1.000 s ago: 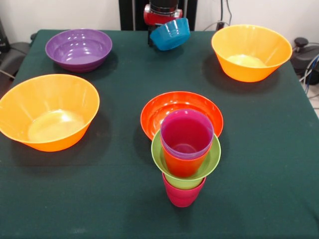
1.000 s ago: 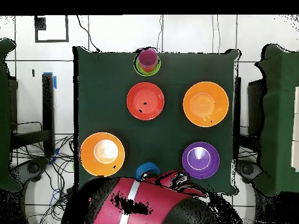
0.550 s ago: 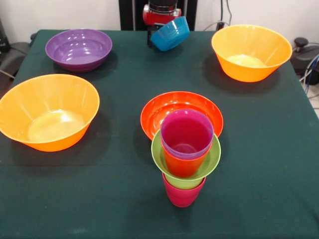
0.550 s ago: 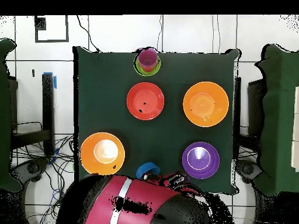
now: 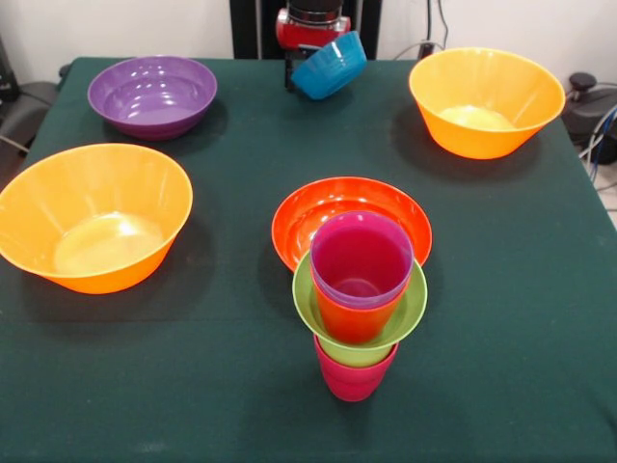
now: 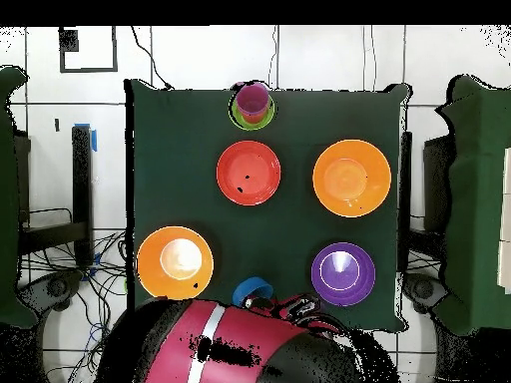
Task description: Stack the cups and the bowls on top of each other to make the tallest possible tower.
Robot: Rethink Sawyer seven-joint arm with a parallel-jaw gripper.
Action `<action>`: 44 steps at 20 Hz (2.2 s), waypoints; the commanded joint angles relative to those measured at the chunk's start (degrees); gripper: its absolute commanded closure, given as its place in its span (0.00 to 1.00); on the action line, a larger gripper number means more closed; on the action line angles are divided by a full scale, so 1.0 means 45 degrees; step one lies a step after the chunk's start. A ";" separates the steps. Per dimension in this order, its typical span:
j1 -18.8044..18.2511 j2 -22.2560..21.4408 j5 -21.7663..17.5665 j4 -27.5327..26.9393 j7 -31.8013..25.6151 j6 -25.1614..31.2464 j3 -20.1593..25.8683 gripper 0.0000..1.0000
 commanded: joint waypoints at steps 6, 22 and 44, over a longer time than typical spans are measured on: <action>-0.0129 0.0131 0.0705 -0.1428 0.0558 0.0939 0.1709 0.00; -0.0447 -0.1707 0.0682 -0.0569 0.0275 0.2471 0.2441 0.00; -0.0321 -0.1961 0.0939 -0.0487 0.0490 0.2967 0.2599 1.00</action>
